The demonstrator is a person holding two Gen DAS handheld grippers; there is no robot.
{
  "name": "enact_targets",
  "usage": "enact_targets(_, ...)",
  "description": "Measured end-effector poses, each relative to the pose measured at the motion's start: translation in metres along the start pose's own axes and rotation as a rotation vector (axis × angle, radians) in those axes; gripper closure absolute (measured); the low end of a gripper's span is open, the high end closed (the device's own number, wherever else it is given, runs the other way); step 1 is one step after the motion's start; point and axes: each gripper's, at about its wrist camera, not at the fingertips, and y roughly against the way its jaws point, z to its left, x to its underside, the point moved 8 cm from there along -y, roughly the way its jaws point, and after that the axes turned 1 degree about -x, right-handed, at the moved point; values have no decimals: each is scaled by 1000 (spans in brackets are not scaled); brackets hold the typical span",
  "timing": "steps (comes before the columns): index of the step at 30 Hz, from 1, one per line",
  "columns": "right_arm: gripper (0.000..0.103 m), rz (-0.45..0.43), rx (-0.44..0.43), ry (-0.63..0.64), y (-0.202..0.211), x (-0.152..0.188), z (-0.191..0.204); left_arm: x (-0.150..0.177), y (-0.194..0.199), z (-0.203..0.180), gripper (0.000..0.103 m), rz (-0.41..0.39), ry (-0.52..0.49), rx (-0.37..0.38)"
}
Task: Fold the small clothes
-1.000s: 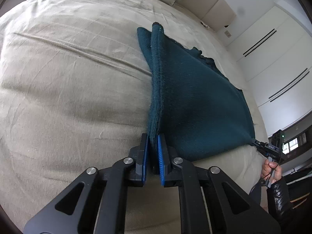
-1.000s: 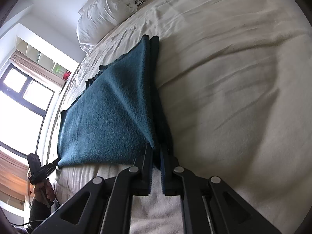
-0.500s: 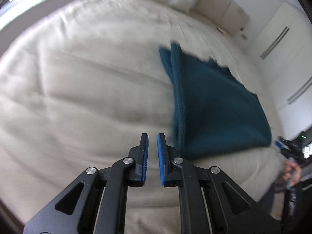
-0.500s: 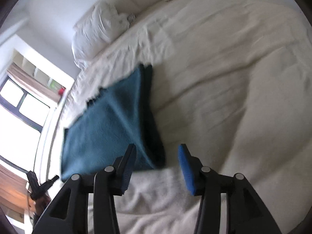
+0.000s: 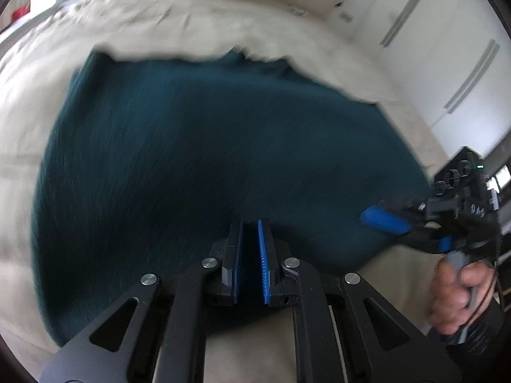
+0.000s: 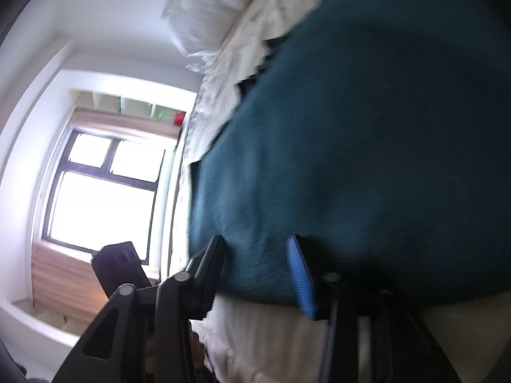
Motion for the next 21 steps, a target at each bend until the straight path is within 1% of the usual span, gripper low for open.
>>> enact_targets(1,78,-14,7,-14,5,-3,-7,3,2,4,94,-13,15,18)
enact_targets(2,79,-47,16,-28,17,-8,-17,7,6,13,94,-22,36,37)
enact_targets(4,79,-117,27,-60,43,-17,-35,11,11,22,94,-32,64,48)
enact_targets(5,82,-152,36,-77,56,-22,-44,13,15,28,94,-38,76,46)
enact_targets(6,86,-182,40,-93,69,-24,-53,13,18,31,94,-42,85,50)
enact_targets(7,94,-211,43,-109,82,-27,-62,14,22,37,94,-48,99,53)
enact_targets(8,99,-250,62,-125,99,-30,-74,15,25,40,94,-54,110,50)
enact_targets(12,99,-359,115,-129,148,-37,-93,22,37,55,94,-75,135,46)
enact_targets(13,99,-376,123,-133,159,-38,-94,24,42,59,94,-83,141,35)
enact_targets(15,91,-404,141,-132,177,-36,-91,26,54,63,94,-100,136,5)
enact_targets(16,78,-418,151,-122,185,-33,-86,25,59,64,94,-102,123,-20)
enact_targets(17,69,-429,159,-108,191,-32,-78,20,63,60,94,-103,98,-29)
enact_targets(18,69,-432,156,-97,192,-31,-67,16,66,49,94,-110,72,-15)
enact_targets(19,69,-420,121,-79,184,-30,-51,9,68,35,94,-118,47,9)
enact_targets(21,69,-369,57,-51,162,-30,-28,-1,67,-3,94,-140,-8,70)
